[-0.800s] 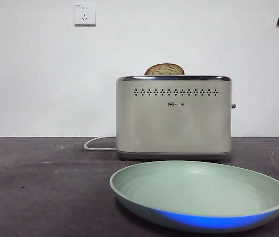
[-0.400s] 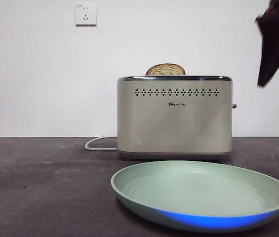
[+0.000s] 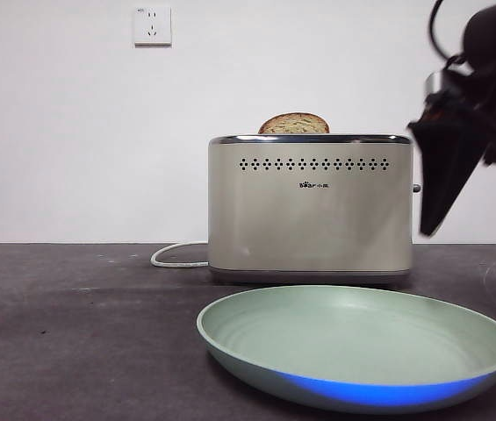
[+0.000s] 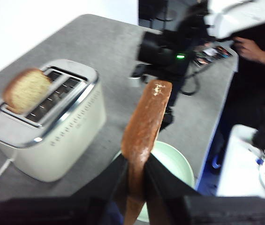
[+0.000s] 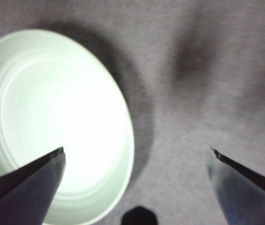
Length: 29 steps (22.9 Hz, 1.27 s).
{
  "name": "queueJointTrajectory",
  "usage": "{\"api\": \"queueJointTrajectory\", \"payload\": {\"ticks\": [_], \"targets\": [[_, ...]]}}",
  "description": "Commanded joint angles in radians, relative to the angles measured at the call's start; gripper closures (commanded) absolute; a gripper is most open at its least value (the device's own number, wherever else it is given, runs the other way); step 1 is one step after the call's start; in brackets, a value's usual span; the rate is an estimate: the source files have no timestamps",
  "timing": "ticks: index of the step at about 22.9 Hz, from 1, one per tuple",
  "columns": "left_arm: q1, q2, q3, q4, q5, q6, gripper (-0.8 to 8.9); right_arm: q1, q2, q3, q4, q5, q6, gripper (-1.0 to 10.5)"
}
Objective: Take the bread from the toaster,put the bread on the plate,put the plate on the table
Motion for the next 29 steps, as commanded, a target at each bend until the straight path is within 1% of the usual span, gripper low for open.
{"api": "queueJointTrajectory", "payload": {"ticks": [1,3,4,6,8,9,11,12,14,15,16,20,23,25,27,29], "targets": [[-0.005,-0.033,-0.053,-0.016,0.006,0.006,8.19,0.031,0.047,0.003,0.022,-0.001,0.008,4.5],[-0.005,-0.052,-0.082,-0.019,0.009,-0.01,8.19,0.05,0.076,0.003,0.039,-0.001,0.014,4.8],[-0.006,-0.063,-0.098,-0.026,0.016,-0.017,8.19,0.065,0.1,0.002,0.052,0.0,0.017,5.4],[-0.011,-0.074,-0.103,-0.05,0.014,-0.016,8.19,0.081,0.137,0.002,0.076,-0.001,0.018,6.1],[-0.011,-0.085,-0.103,-0.061,0.014,-0.018,8.19,0.09,0.164,0.002,0.092,0.002,0.021,6.1],[-0.011,-0.087,-0.103,-0.068,0.014,-0.019,8.19,0.092,0.176,0.002,0.097,0.001,0.021,6.4],[-0.011,-0.09,-0.103,-0.072,0.014,-0.019,8.19,0.092,0.196,0.002,0.109,0.001,0.021,7.7],[-0.011,-0.09,-0.103,-0.075,0.014,-0.019,8.19,0.092,0.206,0.002,0.115,0.0,0.021,7.9],[-0.011,-0.089,-0.103,-0.084,0.015,-0.019,8.19,0.092,0.214,0.002,0.119,0.002,0.021,8.0],[-0.011,-0.089,-0.103,-0.087,0.016,-0.02,8.2,0.092,0.214,0.002,0.122,0.002,0.021,8.7],[-0.011,-0.089,-0.103,-0.087,0.019,-0.025,8.2,0.092,0.214,0.002,0.125,0.002,0.021,9.7],[-0.011,-0.085,-0.103,-0.087,0.07,-0.051,8.2,0.092,0.212,0.002,0.128,0.001,0.021,9.6],[-0.011,-0.064,-0.103,-0.085,0.122,-0.097,8.21,0.092,0.178,0.002,0.12,0.001,0.031,9.6],[-0.011,-0.043,-0.103,-0.077,0.146,-0.124,8.21,0.092,0.111,0.003,0.122,-0.001,0.045,9.6],[-0.011,-0.01,-0.103,-0.063,0.147,-0.13,8.21,0.092,0.015,0.003,0.119,-0.004,0.067,9.6],[-0.011,0.037,-0.103,-0.032,0.169,-0.149,8.21,0.092,-0.085,0.003,0.103,-0.035,0.079,9.6]]}}
